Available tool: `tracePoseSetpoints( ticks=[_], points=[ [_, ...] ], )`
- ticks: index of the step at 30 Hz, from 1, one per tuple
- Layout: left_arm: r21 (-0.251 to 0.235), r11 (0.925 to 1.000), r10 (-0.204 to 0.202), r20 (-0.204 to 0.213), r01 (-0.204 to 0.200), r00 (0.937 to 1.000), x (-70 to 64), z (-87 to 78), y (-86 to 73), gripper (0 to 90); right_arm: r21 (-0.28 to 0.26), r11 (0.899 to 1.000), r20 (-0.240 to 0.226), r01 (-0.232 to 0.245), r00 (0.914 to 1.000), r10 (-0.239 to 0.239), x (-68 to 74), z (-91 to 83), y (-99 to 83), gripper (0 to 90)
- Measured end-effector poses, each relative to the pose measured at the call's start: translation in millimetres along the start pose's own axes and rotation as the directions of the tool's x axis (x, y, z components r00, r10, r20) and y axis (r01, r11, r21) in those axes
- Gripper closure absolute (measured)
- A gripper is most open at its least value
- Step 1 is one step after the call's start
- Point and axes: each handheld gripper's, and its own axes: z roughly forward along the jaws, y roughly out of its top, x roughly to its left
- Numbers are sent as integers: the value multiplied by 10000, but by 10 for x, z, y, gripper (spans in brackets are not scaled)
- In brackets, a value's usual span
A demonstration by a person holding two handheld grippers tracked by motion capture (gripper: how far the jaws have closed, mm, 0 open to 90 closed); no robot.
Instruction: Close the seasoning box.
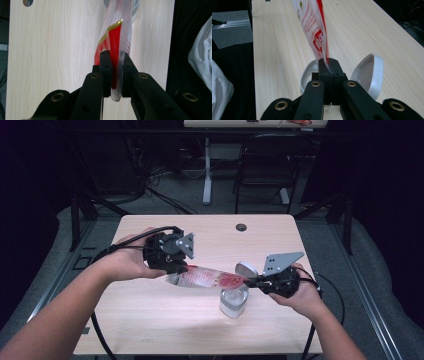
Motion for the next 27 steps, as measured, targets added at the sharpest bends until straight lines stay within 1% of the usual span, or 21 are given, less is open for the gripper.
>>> tracePoseSetpoints(
  ticks=[3, 7, 14, 27],
  points=[
    [59, 9999, 90, -11, -90, 10000, 2, -5, 19, 839, -46, 10000, -13, -37, 10000, 37, -1, -4, -10, 900],
    [58, 10000, 57, -1, -57, 10000, -2, -6, 40, 839, 24, 10000, 13, -16, 10000, 16, -6, -15, -18, 900],
    [147, 9998, 141, 30, -141, 9999, -3, -6, 74, 840, -122, 9999, -7, -111, 9999, 111, -1, -17, -47, 900],
    [318, 9991, 289, 37, -290, 9996, -3, -9, 157, 841, -144, 9998, -2, -163, 9999, 163, 7, -28, -106, 900]
  ],
)
